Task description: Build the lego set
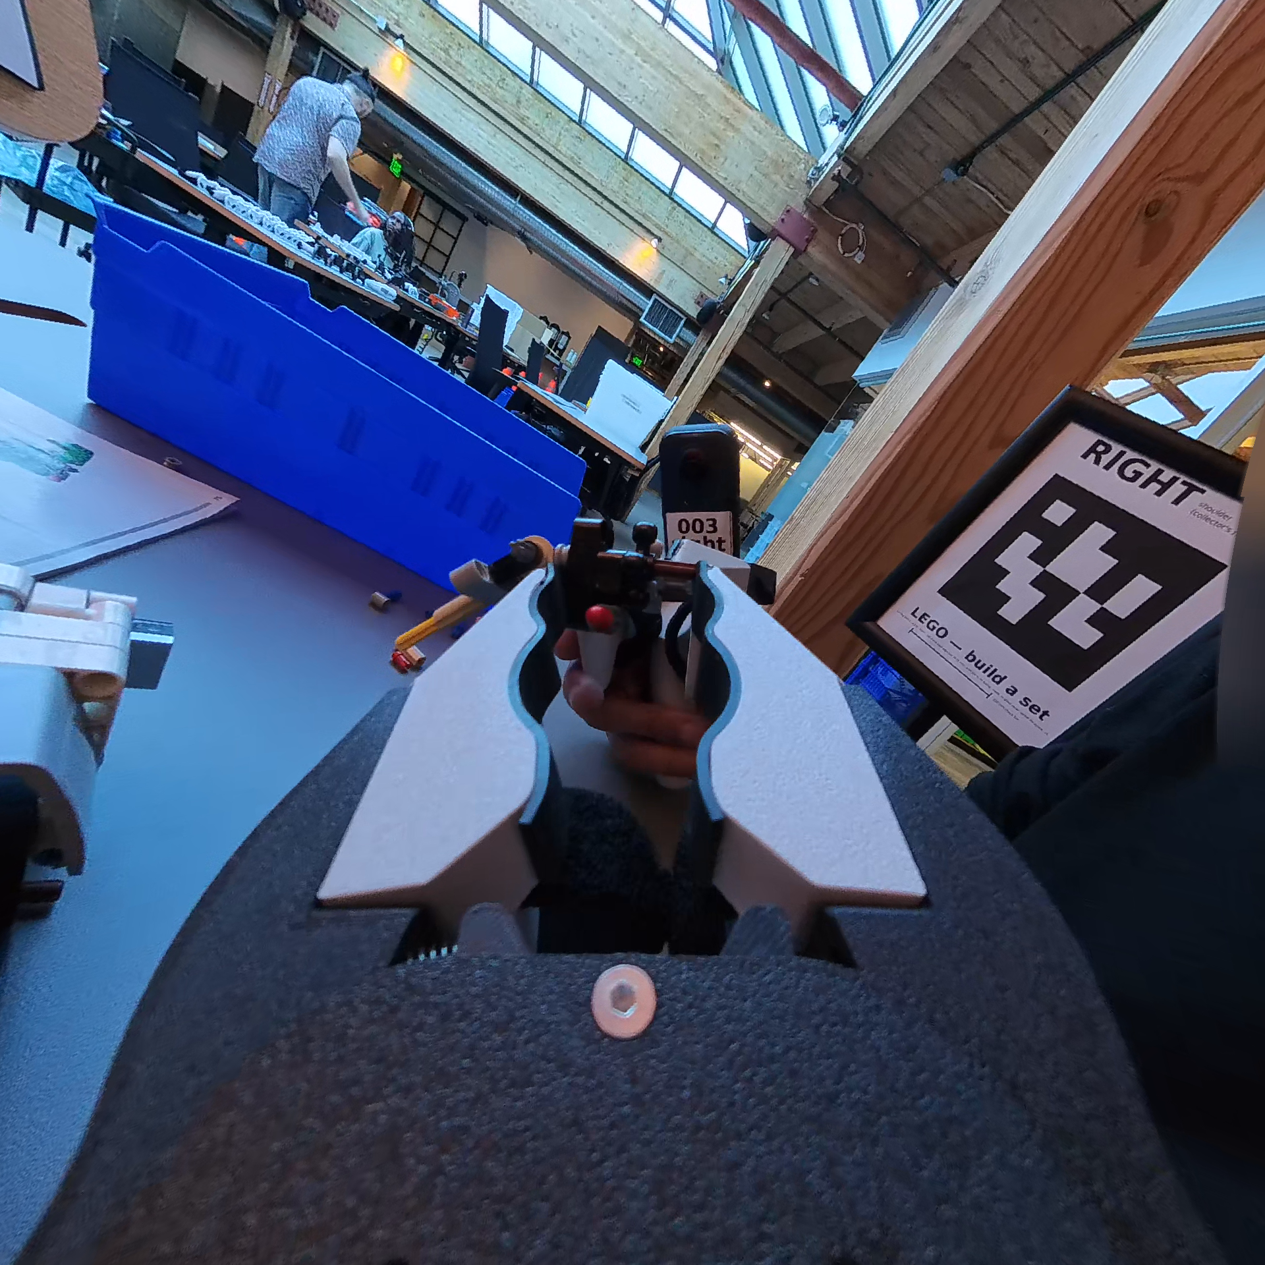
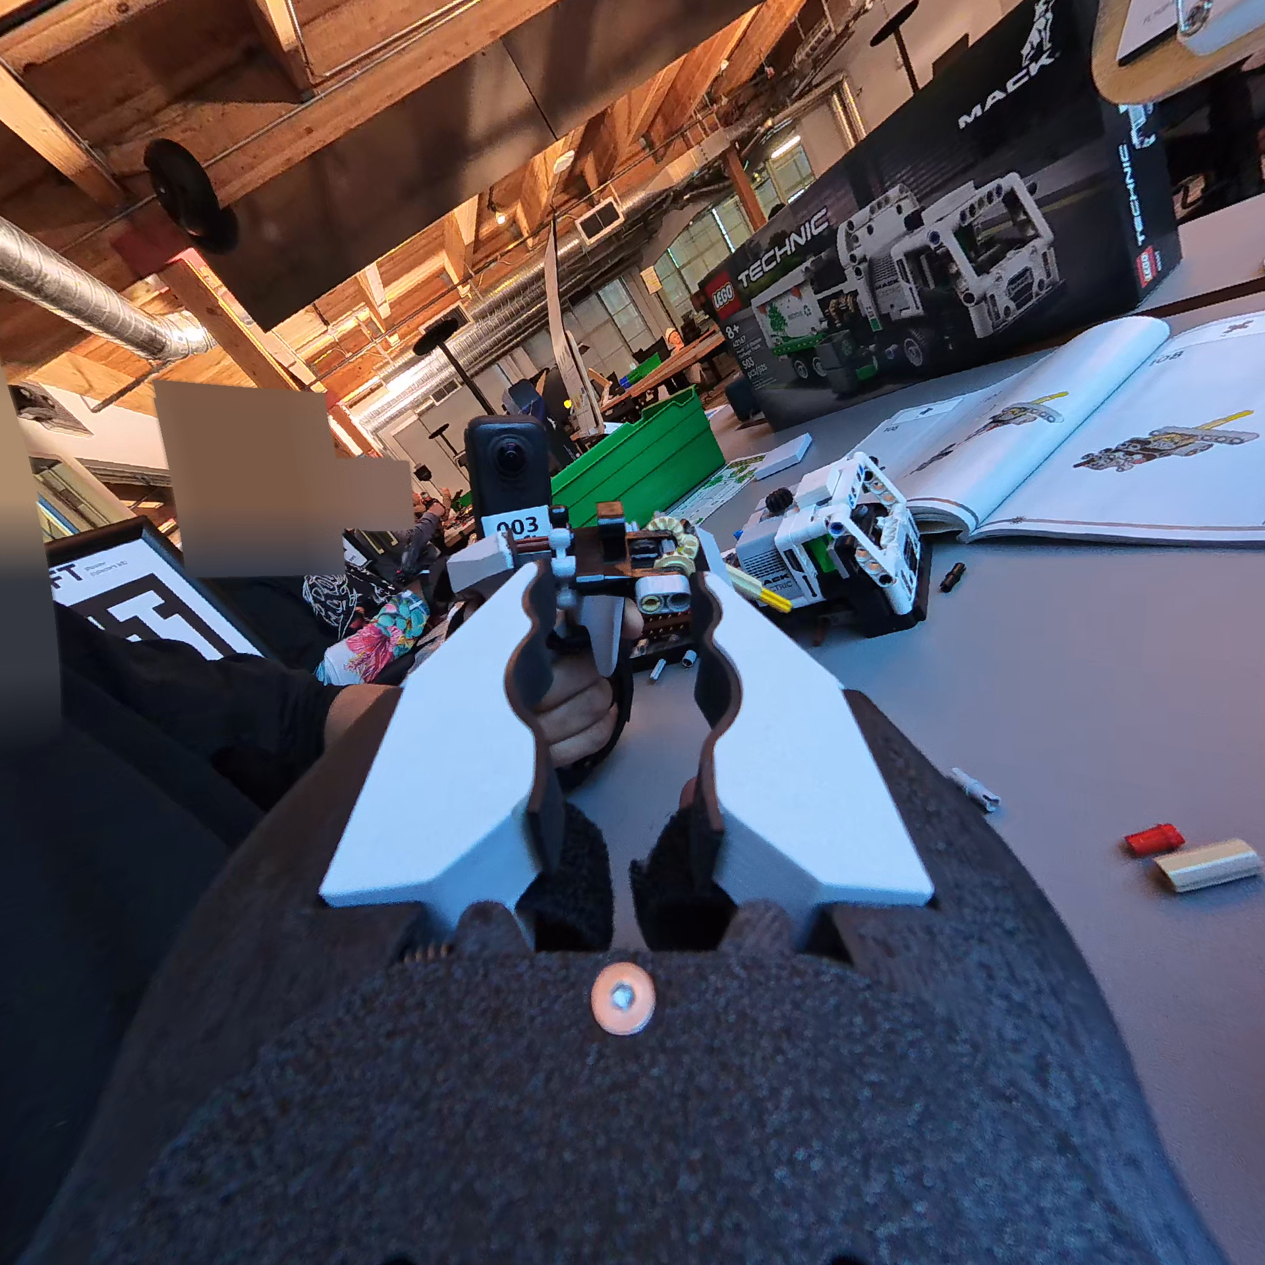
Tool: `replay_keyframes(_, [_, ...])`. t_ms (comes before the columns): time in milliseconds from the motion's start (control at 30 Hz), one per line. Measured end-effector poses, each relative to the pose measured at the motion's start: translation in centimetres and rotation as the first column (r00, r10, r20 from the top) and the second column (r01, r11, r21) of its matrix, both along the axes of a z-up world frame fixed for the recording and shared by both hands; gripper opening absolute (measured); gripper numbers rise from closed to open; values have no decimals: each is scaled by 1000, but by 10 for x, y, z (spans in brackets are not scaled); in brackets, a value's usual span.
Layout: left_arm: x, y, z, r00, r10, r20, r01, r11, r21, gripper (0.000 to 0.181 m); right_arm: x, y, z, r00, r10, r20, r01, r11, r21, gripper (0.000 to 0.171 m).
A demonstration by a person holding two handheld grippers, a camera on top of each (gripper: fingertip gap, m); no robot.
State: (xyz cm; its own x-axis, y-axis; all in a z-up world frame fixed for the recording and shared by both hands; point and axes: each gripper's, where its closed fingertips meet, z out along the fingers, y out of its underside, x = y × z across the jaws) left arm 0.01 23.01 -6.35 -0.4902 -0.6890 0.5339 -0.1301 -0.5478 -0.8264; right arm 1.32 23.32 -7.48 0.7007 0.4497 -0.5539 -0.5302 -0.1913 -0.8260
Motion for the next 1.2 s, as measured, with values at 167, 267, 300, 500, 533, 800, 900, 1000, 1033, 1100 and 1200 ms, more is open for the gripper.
replay_keyframes(167, [1, 2, -1, 1000, 5, -9, -5, 1000, 2, 34, 0, 1, -3, 1000, 7, -12, -7, 1000, -22, 38])
replay_keyframes(267, [3, 5, -5, 999, -5, -36, 4, 1000, -24, 34, 3, 4, -5, 998, 3, -64, -6, 999, -40, 39])
replay_keyframes(300, [4, 6, -6, 999, -18, -42, 16, 998, -53, 34, 4, 5, -5, 999, -4, -52, 2, 999, -41, 39])
replay_keyframes(500, [3, 24, -6, 998, -10, -59, -1, 984, -181, 34, 14, -4, 6, 790, -277, 547, 243, 961, 134, 41])
replay_keyframes(533, [3, 24, -7, 998, -11, -63, -1, 983, -184, 34, 6, -5, 11, 696, -320, 642, 251, 947, 200, 38])
replay_keyframes(800, [3, 12, -10, 995, -50, -81, 35, 984, -175, 34, -4, 9, -5, 275, -374, 886, 342, 899, 274, 25])
replay_keyframes(900, [3, 10, -12, 994, -47, -97, 33, 990, -140, 34, -3, 5, 1, 248, -397, 884, 341, 889, 304, 17])
replay_keyframes(1000, [4, 9, -16, 993, -38, -116, 27, 995, -101, 34, 0, 4, -1, 256, -367, 894, 340, 900, 272, 17])
replay_keyframes(1033, [4, 9, -16, 992, -38, -119, 27, 995, -92, 34, -1, 4, -2, 260, -360, 896, 331, 905, 267, 15])
replay_keyframes(1100, [5, 8, -18, 991, -36, -125, 27, 997, -74, 34, -3, 3, -1, 218, -367, 905, 313, 904, 291, 12])
replay_keyframes(1200, [4, 7, -19, 990, -41, -134, 33, 997, -63, 34, -2, 3, -4, 97, -357, 929, 299, 901, 315, 12])
